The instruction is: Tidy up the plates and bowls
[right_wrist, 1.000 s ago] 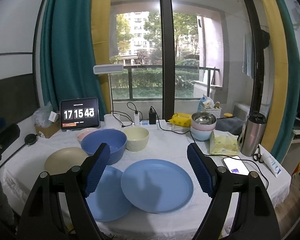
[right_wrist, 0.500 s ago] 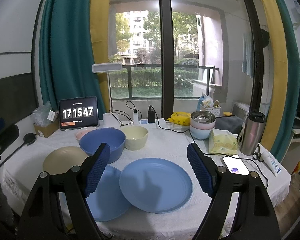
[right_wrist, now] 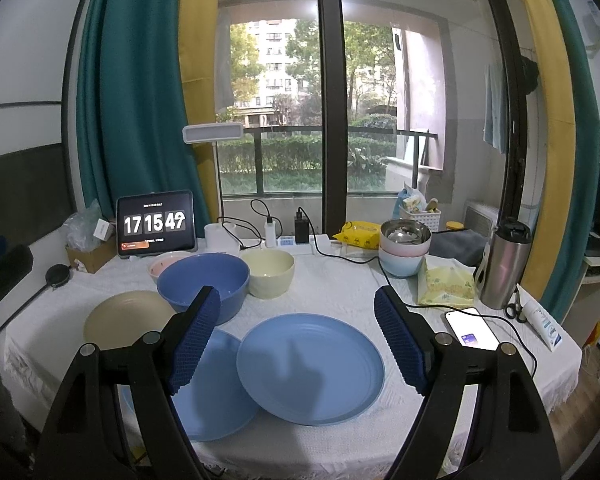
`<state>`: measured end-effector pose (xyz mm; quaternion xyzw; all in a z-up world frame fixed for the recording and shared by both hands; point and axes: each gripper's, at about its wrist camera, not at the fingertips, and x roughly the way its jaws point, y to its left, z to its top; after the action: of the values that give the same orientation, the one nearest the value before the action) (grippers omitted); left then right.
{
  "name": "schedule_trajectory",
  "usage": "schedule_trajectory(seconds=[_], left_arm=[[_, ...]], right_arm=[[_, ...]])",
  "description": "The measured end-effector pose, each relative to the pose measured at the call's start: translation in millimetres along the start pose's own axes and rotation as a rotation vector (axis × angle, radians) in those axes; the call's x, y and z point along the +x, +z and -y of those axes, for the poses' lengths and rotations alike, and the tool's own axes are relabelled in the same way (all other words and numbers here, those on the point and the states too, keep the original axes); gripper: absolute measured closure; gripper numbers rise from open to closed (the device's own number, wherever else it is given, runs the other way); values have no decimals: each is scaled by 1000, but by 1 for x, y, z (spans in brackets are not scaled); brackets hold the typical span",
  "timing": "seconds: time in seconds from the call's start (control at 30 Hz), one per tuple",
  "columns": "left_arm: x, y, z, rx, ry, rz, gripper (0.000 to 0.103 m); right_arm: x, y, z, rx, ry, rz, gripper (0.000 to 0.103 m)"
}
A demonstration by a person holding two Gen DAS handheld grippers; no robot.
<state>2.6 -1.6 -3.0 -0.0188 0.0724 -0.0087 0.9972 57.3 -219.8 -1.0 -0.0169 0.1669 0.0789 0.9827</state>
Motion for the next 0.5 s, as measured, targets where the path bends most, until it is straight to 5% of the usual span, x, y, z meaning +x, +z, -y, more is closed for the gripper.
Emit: schedule_trajectory(seconds=[0.5], left_arm=[[14,-6,5,-8,-12,-33,1]], right_arm=[[13,-10,5,11,-6,-36,20]])
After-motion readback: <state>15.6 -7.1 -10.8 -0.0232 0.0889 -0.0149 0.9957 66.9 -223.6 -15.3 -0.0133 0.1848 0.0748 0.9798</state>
